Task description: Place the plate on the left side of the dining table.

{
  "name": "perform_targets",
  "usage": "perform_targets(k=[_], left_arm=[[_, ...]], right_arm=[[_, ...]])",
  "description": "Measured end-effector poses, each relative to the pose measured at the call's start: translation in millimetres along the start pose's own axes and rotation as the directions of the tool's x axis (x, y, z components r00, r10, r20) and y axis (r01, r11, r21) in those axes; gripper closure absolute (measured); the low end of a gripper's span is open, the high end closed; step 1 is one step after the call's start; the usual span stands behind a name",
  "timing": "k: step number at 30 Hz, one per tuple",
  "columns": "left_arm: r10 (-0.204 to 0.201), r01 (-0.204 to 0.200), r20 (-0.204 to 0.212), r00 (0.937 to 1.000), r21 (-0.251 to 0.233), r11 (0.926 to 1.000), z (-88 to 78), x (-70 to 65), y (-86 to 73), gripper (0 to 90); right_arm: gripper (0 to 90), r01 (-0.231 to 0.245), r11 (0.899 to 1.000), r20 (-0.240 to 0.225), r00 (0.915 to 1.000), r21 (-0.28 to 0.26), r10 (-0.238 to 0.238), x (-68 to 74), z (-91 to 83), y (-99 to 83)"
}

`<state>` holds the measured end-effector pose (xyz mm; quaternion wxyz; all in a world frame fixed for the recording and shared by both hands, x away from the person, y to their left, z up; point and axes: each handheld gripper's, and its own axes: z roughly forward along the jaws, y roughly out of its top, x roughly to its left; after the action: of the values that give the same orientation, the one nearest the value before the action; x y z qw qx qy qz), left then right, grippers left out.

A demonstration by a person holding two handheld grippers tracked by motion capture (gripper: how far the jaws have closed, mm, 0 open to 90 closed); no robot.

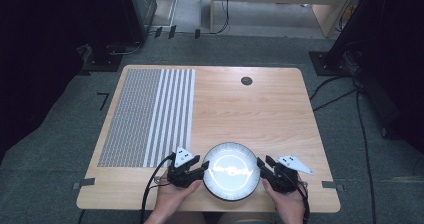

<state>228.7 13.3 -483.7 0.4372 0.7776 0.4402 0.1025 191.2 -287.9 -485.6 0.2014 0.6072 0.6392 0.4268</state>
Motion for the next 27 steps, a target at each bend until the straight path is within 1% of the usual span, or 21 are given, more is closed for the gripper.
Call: perform_targets(k=[1, 2, 4, 6, 7, 9, 11, 12, 13, 15, 17, 20, 23, 24, 25, 26, 27], left_arm=[[0.001, -0.001, 0.002, 1.0000, 0.004, 1.0000, 0.3, 0.1, -0.1, 60.4], [0.003, -0.003, 0.006, 1.0000, 0.006, 1.0000, 0.7, 0.1, -0.4, 61.9], [0.006, -0.007, 0.012, 0.9999, 0.010, 0.9999, 1.3, 0.0, -1.0, 63.2], [0.006, -0.006, 0.003, 1.0000, 0.008, 1.0000, 1.5, -0.5, -2.0, 63.6], [0.006, -0.006, 0.001, 1.0000, 0.009, 0.9999, 1.6, -0.6, -2.4, 63.8], [0.009, -0.009, 0.000, 1.0000, 0.008, 0.9999, 1.9, -1.2, -3.1, 65.2], [0.011, -0.011, 0.005, 0.9999, 0.009, 0.9999, 2.3, -1.8, -3.8, 68.3], [0.011, -0.011, 0.011, 0.9999, 0.011, 0.9999, 2.3, -1.8, -4.1, 70.6], [0.011, -0.011, 0.009, 0.9999, 0.011, 0.9999, 2.5, -2.0, -4.5, 72.1], [0.004, -0.004, 0.006, 1.0000, 0.009, 0.9999, 2.5, -0.9, -5.4, 75.3], [-0.009, 0.009, 0.016, 0.9998, 0.009, 0.9999, 2.8, 0.4, -6.0, 76.3], [0.009, -0.009, -0.005, 1.0000, 0.010, 0.9999, 3.2, -2.3, -6.4, 76.3], [0.008, -0.008, -0.004, 1.0000, 0.015, 0.9999, 4.0, -2.8, -6.7, 75.8], [0.006, -0.006, -0.003, 1.0000, 0.014, 0.9999, 4.1, -2.9, -6.7, 75.4], [0.007, -0.007, -0.001, 1.0000, 0.017, 0.9998, 4.2, -2.6, -6.7, 74.7], [0.005, -0.005, 0.002, 1.0000, 0.017, 0.9998, 4.4, -2.8, -6.8, 73.7], [0.006, -0.006, 0.002, 1.0000, 0.017, 0.9998, 4.5, -3.0, -6.8, 72.7]], right_arm=[[65.4, -0.017, 1.000, -0.011, 0.9998, 0.007, 0.017, -0.8, -0.1, -0.3], [66.9, -0.024, 1.000, -0.009, 0.9997, 0.013, 0.024, -1.1, -0.2, -0.8], [70.1, -0.025, 1.000, -0.010, 0.9996, 0.013, 0.025, -0.8, -0.5, -1.3], [74.0, -0.030, 0.999, -0.021, 0.9993, 0.024, 0.031, 0.2, -0.5, -1.2], [75.9, -0.027, 0.999, -0.019, 0.9994, 0.030, 0.027, 1.0, -0.4, -1.5], [78.4, -0.034, 0.999, -0.023, 0.9991, 0.040, 0.035, 2.4, 0.1, -2.2], [81.3, -0.050, 0.997, -0.029, 0.9982, 0.059, 0.052, 3.4, 0.7, -2.7], [82.6, -0.051, 0.997, -0.027, 0.9982, 0.066, 0.053, 3.6, 1.4, -3.0], [83.8, -0.063, 0.995, -0.035, 0.9972, 0.077, 0.065, 3.7, 1.7, -3.1], [84.3, -0.069, 0.994, -0.027, 0.9971, 0.084, 0.071, 4.4, 1.6, -3.1], [84.4, -0.074, 0.994, -0.016, 0.9970, 0.086, 0.075, 5.8, 1.3, -2.7], [84.7, -0.072, 0.994, 0.006, 0.9974, 0.086, 0.072, 9.1, 0.9, -2.6], [85.5, -0.080, 0.994, 0.023, 0.9967, 0.079, 0.078, 11.2, 0.6, -2.6], [88.3, -0.086, 0.994, 0.024, 0.9962, 0.071, 0.084, 11.2, -0.2, -2.5], [88.7, -0.106, 0.993, 0.013, 0.9943, 0.060, 0.106, 10.6, -1.5, -2.0], [89.0, -0.134, 0.989, 0.004, 0.9909, 0.065, 0.134, 8.3, -1.7, -1.4], [89.3, -0.181, 0.981, -0.017, 0.9831, 0.067, 0.182, 4.7, -1.3, -1.8]])
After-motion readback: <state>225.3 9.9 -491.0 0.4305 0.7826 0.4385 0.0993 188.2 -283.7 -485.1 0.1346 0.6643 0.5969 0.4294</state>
